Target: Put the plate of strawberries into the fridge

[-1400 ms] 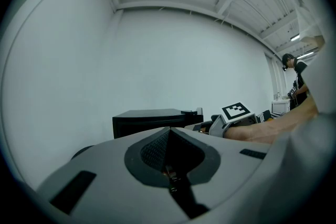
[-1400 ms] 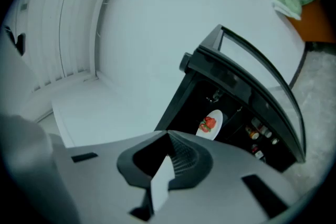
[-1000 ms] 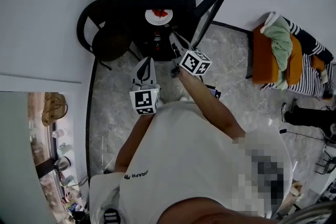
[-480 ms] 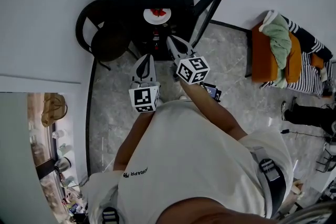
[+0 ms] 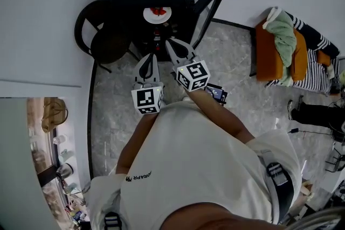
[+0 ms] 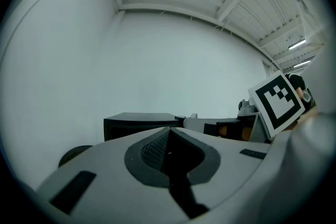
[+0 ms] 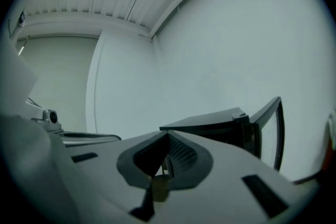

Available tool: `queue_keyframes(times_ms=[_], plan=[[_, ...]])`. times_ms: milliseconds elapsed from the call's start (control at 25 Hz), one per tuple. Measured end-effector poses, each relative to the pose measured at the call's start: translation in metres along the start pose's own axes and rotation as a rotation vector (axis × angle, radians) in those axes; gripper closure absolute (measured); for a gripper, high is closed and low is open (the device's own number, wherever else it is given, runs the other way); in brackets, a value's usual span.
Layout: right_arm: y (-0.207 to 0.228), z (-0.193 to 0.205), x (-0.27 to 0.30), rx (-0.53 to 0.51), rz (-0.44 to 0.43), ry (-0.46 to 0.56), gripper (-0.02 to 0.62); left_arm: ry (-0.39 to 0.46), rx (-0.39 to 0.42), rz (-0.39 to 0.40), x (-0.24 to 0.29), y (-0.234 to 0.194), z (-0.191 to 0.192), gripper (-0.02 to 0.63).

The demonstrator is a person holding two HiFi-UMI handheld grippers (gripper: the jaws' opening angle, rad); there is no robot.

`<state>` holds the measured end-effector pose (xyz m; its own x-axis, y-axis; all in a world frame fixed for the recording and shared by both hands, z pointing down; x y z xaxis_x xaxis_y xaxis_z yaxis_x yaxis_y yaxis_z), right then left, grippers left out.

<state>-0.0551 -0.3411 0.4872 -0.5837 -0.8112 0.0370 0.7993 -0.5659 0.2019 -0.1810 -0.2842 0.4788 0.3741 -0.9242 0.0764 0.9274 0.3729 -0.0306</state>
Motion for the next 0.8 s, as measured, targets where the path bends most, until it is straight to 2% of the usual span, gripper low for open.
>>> queue_keyframes(times_ms=[320, 800], plan=[[-0.011, -0.006, -0.006, -0.1, -0.019, 0.001, 0.583, 0.014, -0.012, -0.005, -0.002, -0.001, -0.002, 0.604], [-0.029, -0.009, -0.016, -0.173, -0.046, 0.009, 0.583, 0.053, -0.043, 0.008, -0.005, -0.001, -0.003, 0.604]])
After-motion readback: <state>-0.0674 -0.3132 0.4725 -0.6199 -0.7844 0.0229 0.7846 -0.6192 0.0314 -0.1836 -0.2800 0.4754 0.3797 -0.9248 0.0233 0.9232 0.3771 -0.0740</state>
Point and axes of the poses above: the fingertips, and each gripper's own axes: x forward along the fingers, y to its right, z out of its underside, the point moved 7 cm from there along -x, backward along the fingers, and after that the axes turned 2 degrees about z, right-handed, at the moved point
